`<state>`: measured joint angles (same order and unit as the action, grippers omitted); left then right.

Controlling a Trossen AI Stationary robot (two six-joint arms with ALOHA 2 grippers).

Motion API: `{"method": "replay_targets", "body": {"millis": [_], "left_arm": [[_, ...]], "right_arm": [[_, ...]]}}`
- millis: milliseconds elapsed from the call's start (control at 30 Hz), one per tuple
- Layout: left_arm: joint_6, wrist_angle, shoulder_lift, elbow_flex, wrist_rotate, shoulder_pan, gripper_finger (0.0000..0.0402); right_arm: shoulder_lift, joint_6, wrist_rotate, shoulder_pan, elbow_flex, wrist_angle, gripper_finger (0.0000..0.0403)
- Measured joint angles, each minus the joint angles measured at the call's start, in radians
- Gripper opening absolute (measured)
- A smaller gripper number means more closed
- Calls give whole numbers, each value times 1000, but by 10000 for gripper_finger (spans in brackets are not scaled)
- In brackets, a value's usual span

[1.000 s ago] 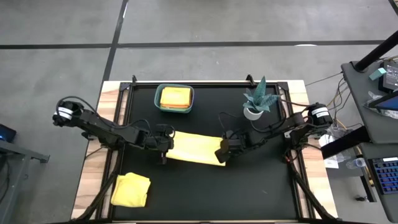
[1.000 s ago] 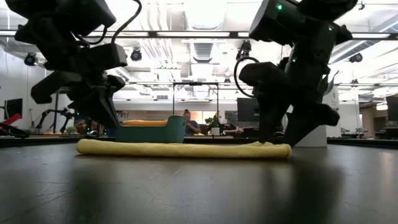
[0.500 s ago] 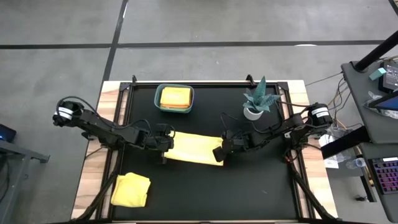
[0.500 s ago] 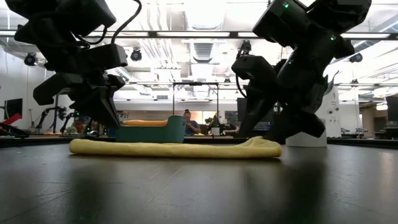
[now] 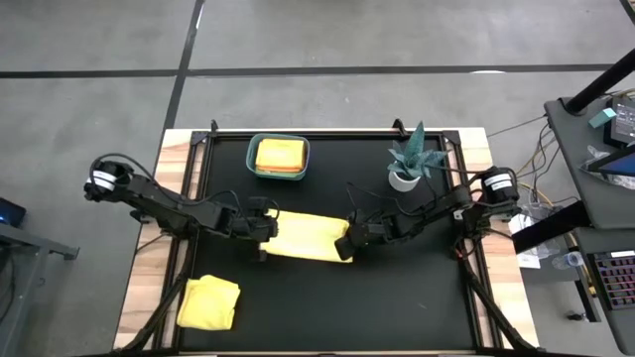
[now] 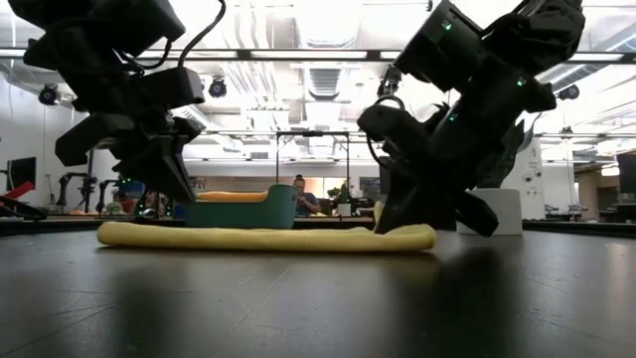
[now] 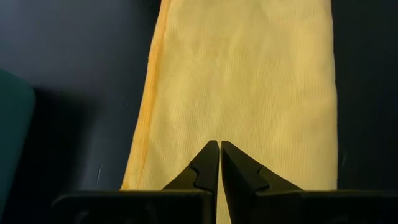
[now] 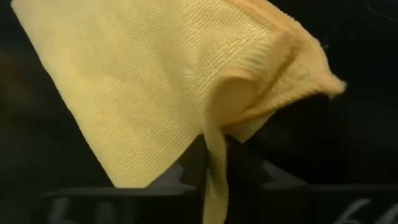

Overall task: Fold microfiber towels
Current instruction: Fold the right yellow microfiber cloth

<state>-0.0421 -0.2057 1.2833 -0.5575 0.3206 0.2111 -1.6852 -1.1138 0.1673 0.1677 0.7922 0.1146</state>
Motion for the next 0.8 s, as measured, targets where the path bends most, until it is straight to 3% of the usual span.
{"method": "replay_targets", "body": {"millis": [100, 333, 600, 800], "left_arm": [[-1, -52, -15, -3, 0, 0, 3], [-4, -113, -46, 23, -37, 0, 3], [4, 207, 9, 133, -106, 0, 3], [24, 260, 57, 143, -107, 0, 3]], "right_arm": [[21, 29, -11, 0, -1, -17, 14], [131, 51, -10, -5, -1, -235, 9], [244, 21, 18, -16, -2, -334, 9], [256, 2, 17, -20, 7, -284, 9]]}}
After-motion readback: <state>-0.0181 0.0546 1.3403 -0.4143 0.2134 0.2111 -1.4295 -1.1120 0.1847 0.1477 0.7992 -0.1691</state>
